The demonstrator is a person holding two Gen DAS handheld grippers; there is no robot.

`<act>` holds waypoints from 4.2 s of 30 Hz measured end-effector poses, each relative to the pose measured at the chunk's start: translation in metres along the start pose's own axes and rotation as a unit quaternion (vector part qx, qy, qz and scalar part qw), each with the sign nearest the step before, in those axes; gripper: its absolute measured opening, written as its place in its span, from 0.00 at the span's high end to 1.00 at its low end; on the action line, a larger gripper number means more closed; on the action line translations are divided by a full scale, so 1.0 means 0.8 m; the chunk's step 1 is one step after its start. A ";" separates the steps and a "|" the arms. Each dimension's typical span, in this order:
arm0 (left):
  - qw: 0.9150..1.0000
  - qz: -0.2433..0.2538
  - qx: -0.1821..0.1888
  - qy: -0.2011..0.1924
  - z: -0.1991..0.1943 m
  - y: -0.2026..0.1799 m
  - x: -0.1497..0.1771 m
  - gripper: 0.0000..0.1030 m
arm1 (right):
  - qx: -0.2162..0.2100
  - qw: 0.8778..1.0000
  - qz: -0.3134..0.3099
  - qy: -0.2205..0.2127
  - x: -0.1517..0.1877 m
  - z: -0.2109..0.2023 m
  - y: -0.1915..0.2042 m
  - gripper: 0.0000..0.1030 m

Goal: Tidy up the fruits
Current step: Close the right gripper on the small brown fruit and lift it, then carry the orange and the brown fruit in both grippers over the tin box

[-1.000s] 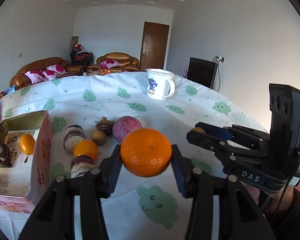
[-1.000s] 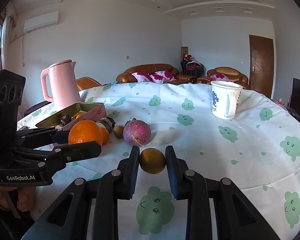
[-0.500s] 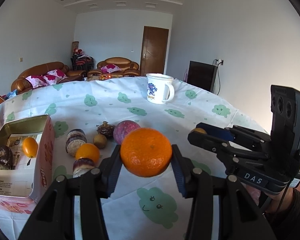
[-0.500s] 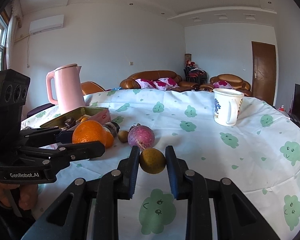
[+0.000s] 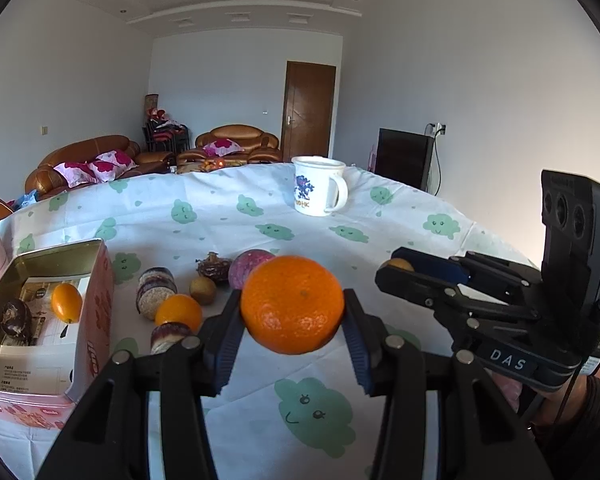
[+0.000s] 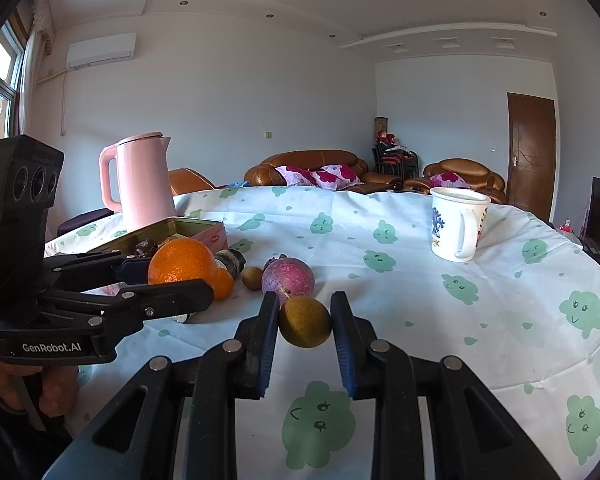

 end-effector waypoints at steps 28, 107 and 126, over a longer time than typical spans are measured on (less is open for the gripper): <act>0.998 0.002 -0.022 -0.053 -0.027 0.006 -0.011 0.53 | -0.012 0.998 -0.013 -0.054 -0.003 -0.021 0.006 0.73; 0.980 -0.065 -0.187 -0.011 -0.031 0.191 -0.023 0.53 | -0.126 0.990 -0.068 -0.002 -0.139 0.121 0.123 0.72; 0.974 -0.070 -0.216 0.017 -0.024 0.236 -0.013 0.53 | -0.148 0.986 -0.064 0.033 -0.130 0.185 0.139 0.72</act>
Point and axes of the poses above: each gripper's, at about its wrist camera, not at the fingertips, and z roughly the way its jaws point, y to its left, x to its underside, the point moved 4 cm from there along z, roughly the way its jaws point, and after that the axes turned 14 degrees about -x, right-handed, at the moved point
